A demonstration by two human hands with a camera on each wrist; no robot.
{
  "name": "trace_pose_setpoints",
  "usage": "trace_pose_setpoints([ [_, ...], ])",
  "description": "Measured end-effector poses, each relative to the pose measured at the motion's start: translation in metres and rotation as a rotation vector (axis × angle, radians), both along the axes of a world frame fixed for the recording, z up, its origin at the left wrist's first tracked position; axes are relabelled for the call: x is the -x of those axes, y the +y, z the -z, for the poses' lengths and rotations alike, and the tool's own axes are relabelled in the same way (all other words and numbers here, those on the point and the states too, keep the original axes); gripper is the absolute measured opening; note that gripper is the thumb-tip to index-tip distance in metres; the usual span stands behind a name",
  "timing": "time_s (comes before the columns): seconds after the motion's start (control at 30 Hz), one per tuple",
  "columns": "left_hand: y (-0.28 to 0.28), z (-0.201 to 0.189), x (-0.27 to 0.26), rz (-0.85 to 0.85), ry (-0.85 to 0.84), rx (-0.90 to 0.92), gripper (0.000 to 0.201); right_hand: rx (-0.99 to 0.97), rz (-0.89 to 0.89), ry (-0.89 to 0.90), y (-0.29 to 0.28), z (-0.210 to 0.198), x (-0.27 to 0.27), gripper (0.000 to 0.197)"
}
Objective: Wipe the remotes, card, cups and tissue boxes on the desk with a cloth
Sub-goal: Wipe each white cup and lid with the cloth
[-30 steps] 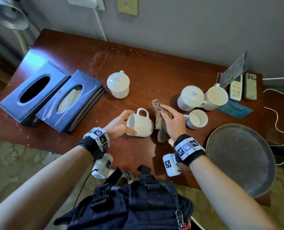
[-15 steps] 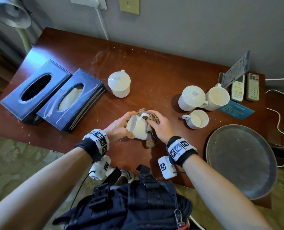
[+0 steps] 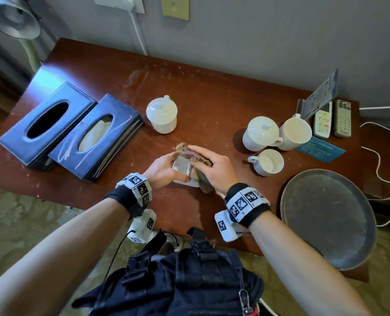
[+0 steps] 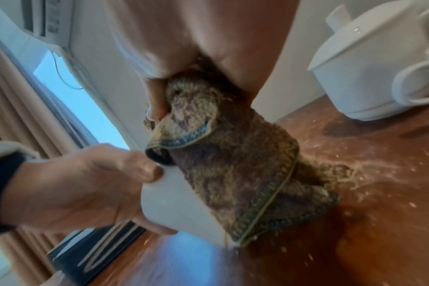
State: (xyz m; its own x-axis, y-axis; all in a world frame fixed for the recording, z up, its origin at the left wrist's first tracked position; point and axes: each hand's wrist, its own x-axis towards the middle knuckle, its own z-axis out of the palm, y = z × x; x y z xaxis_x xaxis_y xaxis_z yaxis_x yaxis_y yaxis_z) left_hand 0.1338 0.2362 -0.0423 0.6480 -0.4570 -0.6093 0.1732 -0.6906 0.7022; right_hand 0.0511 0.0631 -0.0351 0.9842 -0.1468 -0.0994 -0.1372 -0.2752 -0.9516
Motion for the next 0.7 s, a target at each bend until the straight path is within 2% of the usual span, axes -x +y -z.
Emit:
trace_pose_setpoints([
  [0.03, 0.000, -0.001, 0.001, 0.000, 0.002, 0.007, 0.075, -0.004, -0.001, -0.011, 0.003, 0.003, 0.002, 0.035],
  [0.07, 0.000, 0.000, 0.002, 0.001, 0.002, 0.022, 0.072, -0.035, 0.020, -0.003, 0.003, 0.006, 0.004, 0.032],
  [0.17, 0.003, 0.002, 0.002, -0.007, 0.032, 0.049, 0.106, -0.152, 0.137, 0.079, -0.005, 0.015, 0.012, 0.027],
  [0.2, 0.004, 0.001, 0.002, 0.005, 0.042, 0.047, 0.110, -0.165, 0.167, 0.108, -0.008, 0.018, 0.015, 0.027],
  [0.37, 0.020, 0.000, 0.004, -0.005, 0.145, 0.089, 0.094, -0.094, 0.193, 0.219, -0.012, 0.028, 0.032, 0.025],
  [0.53, 0.021, -0.001, 0.006, -0.130, 0.244, 0.168, 0.077, -0.144, 0.175, 0.201, -0.005, 0.024, 0.022, 0.029],
  [0.63, 0.018, 0.000, 0.008, -0.141, 0.270, 0.207, 0.073, -0.187, 0.074, 0.128, 0.002, 0.023, 0.013, 0.032],
  [0.7, 0.018, 0.004, 0.008, -0.174, 0.289, 0.223, 0.077, -0.213, -0.034, 0.153, 0.005, 0.023, 0.011, 0.037],
])
